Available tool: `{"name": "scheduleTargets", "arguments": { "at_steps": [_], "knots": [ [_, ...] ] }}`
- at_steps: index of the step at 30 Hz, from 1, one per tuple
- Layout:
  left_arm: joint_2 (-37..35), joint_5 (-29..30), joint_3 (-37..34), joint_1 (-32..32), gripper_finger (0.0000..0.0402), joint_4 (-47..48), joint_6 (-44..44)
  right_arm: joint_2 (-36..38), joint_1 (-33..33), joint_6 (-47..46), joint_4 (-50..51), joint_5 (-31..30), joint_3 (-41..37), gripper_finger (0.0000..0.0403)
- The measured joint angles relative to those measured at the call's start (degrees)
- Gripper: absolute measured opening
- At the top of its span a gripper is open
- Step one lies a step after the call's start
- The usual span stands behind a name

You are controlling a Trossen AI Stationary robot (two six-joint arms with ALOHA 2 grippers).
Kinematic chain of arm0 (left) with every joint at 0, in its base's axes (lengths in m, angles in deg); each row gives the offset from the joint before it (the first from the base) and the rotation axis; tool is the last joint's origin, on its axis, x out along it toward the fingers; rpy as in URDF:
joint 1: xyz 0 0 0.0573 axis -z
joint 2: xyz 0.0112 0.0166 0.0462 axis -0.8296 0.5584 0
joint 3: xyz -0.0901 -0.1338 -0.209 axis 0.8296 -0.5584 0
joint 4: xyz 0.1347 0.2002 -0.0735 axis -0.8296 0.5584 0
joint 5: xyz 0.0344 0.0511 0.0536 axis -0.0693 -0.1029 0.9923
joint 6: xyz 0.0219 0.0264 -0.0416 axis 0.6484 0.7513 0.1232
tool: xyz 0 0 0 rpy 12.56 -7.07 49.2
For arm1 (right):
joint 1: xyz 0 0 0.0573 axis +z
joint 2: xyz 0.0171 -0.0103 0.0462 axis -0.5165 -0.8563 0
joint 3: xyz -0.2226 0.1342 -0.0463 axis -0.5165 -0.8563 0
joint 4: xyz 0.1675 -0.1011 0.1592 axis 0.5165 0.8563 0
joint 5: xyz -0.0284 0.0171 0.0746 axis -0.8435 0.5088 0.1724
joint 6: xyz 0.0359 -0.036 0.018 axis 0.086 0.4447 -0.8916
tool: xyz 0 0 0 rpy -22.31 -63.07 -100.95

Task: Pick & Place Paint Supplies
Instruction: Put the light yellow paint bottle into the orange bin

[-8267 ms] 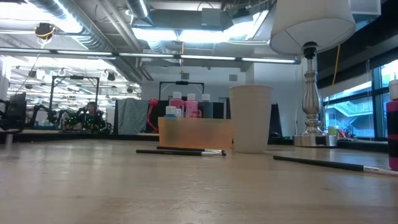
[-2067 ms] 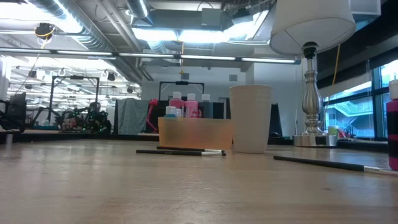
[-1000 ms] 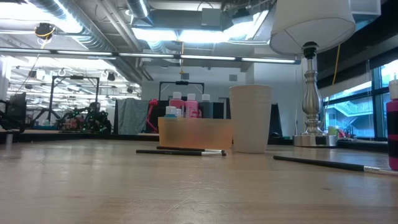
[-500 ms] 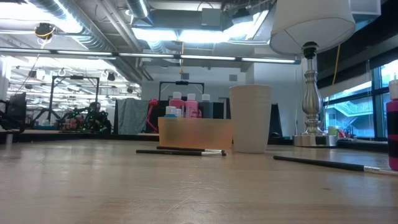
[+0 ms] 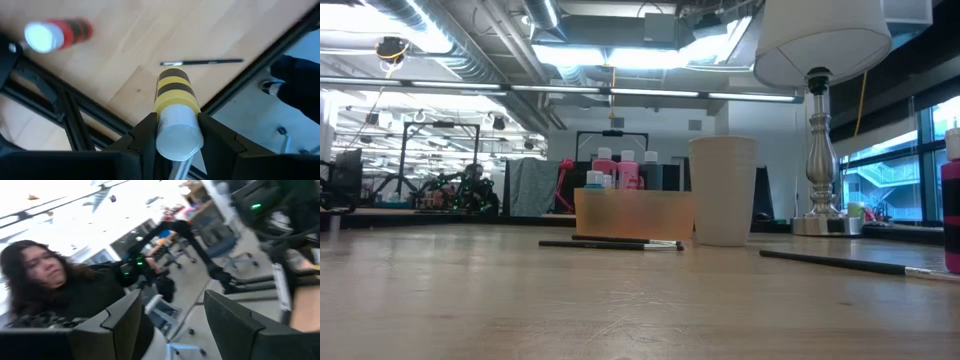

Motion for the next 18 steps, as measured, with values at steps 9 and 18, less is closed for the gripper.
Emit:
{"name": "scheduleTargets", "arguments": {
  "at_steps": [9, 18],
  "knots": [
    [0.0, 0.1, 11.3, -7.0, 0.0118, 7.3, 9.6, 1.2, 0.0, 0.0, -6.3, 9.5, 0.0, 0.0220],
    [-0.1, 1.9, 19.9, -18.0, 0.0118, 8.7, 22.3, 4.8, -1.2, 3.2, -6.4, 14.2, 0.0, 0.0220]
  ]
}}
